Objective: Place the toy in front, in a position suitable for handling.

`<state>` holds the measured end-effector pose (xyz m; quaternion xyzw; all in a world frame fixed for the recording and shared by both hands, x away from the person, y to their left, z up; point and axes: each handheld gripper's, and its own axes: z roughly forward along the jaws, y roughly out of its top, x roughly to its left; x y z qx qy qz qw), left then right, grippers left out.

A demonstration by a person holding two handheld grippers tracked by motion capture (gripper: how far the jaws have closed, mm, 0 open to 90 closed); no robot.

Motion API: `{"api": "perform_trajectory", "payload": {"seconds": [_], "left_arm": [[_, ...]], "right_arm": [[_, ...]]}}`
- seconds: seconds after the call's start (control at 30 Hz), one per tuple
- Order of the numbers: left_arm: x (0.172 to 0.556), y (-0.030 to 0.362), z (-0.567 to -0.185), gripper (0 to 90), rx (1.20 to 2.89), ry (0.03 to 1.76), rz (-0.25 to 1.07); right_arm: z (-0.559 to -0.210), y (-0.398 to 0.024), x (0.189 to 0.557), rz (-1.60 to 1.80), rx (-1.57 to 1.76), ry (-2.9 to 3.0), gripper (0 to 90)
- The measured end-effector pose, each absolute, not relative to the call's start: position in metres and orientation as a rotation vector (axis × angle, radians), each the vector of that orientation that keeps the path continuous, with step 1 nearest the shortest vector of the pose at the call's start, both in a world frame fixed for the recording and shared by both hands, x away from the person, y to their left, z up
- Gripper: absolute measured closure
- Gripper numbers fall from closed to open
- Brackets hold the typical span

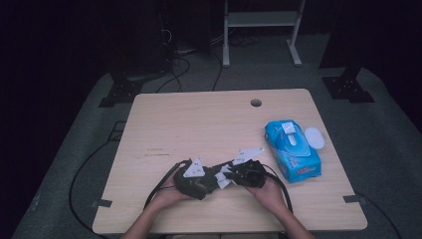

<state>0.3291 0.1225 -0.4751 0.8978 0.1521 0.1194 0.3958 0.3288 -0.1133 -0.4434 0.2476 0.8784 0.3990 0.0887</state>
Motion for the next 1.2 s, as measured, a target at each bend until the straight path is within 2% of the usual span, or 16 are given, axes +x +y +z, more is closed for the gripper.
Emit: {"api": "perform_trajectory", "payload": {"seconds": [0.3, 0.57, 0.77, 1.03, 1.2], "left_arm": [[0.331, 0.128, -0.475, 23.7, 2.276, 0.398, 0.315], [0.329, 0.127, -0.475, 23.7, 2.276, 0.393, 0.309], [0.330, 0.128, -0.474, 23.7, 2.262, 0.393, 0.308], [0.328, 0.125, -0.475, 23.8, 2.260, 0.383, 0.295], [0.329, 0.126, -0.473, 23.7, 2.249, 0.380, 0.288]], "right_arm": [[-0.442, -0.151, 0.340, 1.099, 0.888, 2.535, 81.2], [-0.442, -0.126, 0.329, 1.127, 0.758, 2.584, 81.0], [-0.442, -0.151, 0.339, 1.136, 0.901, 2.542, 81.1], [-0.443, -0.133, 0.332, 1.184, 0.812, 2.581, 81.0], [-0.443, -0.153, 0.342, 1.161, 0.938, 2.523, 81.1]]}}
